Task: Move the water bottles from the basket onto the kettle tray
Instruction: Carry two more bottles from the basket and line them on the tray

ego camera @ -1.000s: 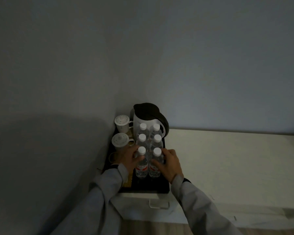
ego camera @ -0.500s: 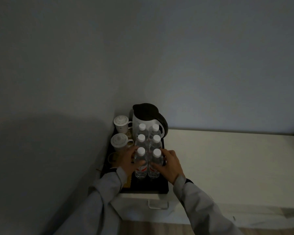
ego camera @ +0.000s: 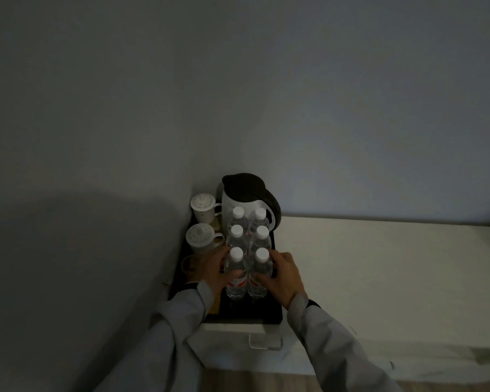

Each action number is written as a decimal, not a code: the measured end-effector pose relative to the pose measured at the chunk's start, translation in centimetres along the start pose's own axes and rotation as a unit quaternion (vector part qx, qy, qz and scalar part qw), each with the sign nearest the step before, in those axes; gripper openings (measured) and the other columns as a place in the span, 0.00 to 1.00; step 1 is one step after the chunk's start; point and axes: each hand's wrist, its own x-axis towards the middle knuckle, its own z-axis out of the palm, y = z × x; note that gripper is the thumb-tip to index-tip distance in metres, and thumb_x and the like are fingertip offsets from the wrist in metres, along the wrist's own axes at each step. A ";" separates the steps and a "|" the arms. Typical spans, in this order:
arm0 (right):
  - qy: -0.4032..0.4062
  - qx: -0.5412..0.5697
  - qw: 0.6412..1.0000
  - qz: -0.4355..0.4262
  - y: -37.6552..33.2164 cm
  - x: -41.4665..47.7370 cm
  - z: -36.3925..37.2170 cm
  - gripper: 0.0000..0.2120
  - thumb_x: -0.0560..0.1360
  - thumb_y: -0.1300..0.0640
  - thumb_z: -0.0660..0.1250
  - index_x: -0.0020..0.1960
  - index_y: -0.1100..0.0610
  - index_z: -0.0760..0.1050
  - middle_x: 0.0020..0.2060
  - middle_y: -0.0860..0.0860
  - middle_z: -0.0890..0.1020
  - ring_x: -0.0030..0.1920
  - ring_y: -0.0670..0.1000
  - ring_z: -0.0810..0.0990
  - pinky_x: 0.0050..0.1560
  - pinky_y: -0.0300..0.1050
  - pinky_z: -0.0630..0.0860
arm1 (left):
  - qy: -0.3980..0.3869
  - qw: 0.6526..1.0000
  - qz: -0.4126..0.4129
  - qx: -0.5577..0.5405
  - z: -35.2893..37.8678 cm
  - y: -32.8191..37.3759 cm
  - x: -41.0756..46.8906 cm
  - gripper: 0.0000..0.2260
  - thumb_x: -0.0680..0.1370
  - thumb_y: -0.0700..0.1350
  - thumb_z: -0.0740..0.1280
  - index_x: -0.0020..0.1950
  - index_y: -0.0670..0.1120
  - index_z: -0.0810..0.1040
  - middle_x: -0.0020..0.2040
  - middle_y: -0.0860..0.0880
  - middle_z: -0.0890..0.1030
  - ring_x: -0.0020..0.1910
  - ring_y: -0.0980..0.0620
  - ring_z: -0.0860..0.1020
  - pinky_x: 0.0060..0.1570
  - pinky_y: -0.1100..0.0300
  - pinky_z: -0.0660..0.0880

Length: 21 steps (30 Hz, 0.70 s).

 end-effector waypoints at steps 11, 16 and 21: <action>-0.006 -0.001 1.000 0.003 -0.3 -0.1 -0.2 0.27 0.68 0.50 0.77 0.65 0.51 0.74 0.53 0.56 0.74 0.57 0.58 0.76 0.55 0.40 0.71 | -0.019 1.000 0.003 0.002 -0.1 -0.7 0.3 0.26 0.69 0.40 0.77 0.64 0.44 0.74 0.59 0.49 0.78 0.57 0.52 0.76 0.50 0.76 0.70; -0.012 -0.012 1.000 0.001 -0.2 -0.1 -0.2 0.28 0.68 0.49 0.77 0.65 0.51 0.73 0.54 0.57 0.75 0.58 0.57 0.75 0.53 0.38 0.69 | -0.016 1.000 0.008 0.004 -0.2 -0.4 0.2 0.25 0.68 0.40 0.78 0.60 0.54 0.72 0.54 0.56 0.77 0.52 0.61 0.75 0.45 0.80 0.69; -0.018 -0.023 1.000 -0.004 -0.2 0.0 -0.4 0.28 0.69 0.49 0.77 0.65 0.52 0.73 0.53 0.57 0.76 0.58 0.59 0.75 0.54 0.41 0.71 | -0.019 1.000 0.003 -0.003 0.0 -0.5 0.2 0.25 0.68 0.39 0.77 0.62 0.48 0.74 0.54 0.53 0.78 0.53 0.55 0.77 0.44 0.80 0.70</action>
